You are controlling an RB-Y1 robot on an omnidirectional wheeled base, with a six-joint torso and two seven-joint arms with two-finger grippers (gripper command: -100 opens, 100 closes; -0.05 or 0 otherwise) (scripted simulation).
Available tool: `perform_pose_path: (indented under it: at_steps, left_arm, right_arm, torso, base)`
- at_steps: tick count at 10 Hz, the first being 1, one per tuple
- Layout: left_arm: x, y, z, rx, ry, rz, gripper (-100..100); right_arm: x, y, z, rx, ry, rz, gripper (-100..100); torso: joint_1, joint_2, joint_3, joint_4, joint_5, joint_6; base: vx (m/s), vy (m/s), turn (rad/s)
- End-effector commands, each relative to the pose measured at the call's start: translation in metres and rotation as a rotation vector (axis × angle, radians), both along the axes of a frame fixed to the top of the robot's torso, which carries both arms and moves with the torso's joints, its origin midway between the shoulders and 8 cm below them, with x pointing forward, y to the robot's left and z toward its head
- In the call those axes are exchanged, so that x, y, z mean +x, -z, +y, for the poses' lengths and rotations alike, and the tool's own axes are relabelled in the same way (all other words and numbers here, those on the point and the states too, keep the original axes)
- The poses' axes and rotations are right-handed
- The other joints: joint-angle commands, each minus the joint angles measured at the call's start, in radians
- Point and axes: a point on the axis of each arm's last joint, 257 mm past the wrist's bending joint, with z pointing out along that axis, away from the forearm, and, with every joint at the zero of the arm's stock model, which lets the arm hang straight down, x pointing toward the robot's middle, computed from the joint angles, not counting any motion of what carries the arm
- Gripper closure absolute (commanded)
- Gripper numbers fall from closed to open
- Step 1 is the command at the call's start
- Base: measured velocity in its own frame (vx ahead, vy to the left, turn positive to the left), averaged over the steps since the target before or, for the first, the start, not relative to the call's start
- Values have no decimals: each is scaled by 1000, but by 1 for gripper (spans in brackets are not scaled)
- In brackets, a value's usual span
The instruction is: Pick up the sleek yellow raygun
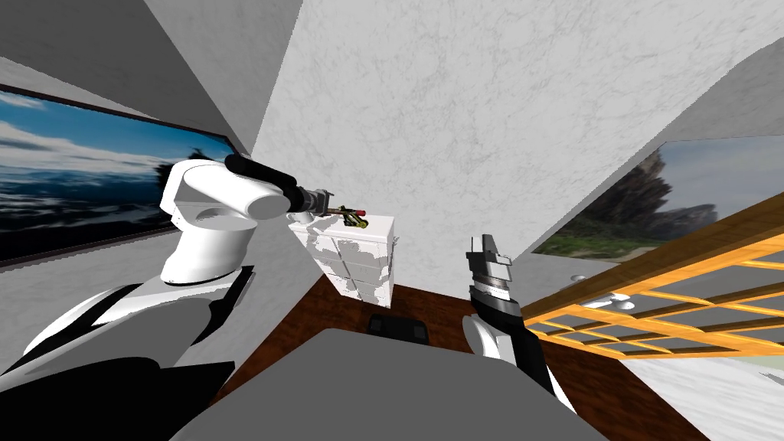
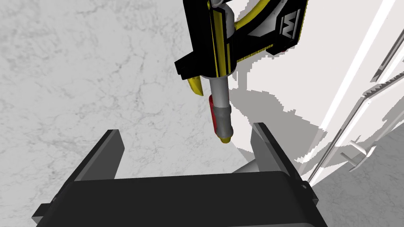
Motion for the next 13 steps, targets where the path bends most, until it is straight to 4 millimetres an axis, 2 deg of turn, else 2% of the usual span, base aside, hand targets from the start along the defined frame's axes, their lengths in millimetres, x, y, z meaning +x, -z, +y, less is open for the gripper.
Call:
perform_pose_path:
  at_steps: [1,5,6,7,8,9,13]
  left_arm:
    - [-4,6,1,-5,-10,41,-100]
    - [-16,29,2,-17,-24,161,-100]
    - [-19,42,2,-21,-25,205,-100]
    - [-18,35,0,-18,-23,178,-100]
    - [-19,36,0,-19,-25,184,0]
    - [-13,38,8,-22,-32,182,-100]
    - [0,43,27,-25,-55,180,-100]
  right_arm:
    - [0,0,0,0,0,0,0]
    - [0,0,0,0,0,0,0]
    - [0,0,0,0,0,0,0]
    - [0,0,0,0,0,0,0]
    - [0,0,0,0,0,0,0]
    - [0,0,0,0,0,0,0]
    - [0,0,0,0,0,0,0]
  torso:
    - [0,0,0,0,0,0]
    - [-3,-3,-2,-1,-1,0]
    - [-2,-2,-1,-1,0,0]
    - [-1,-1,-1,0,0,0]
    - [2,0,0,0,0,0]
    - [3,2,1,0,1,0]
    - [3,6,3,1,1,0]
  base:
    - [56,-59,-32]
    - [81,-93,-38]
    - [60,-59,-24]
    - [28,-26,-1]
    - [5,-6,1]
    - [-16,-9,-66]
    - [-35,-14,-65]
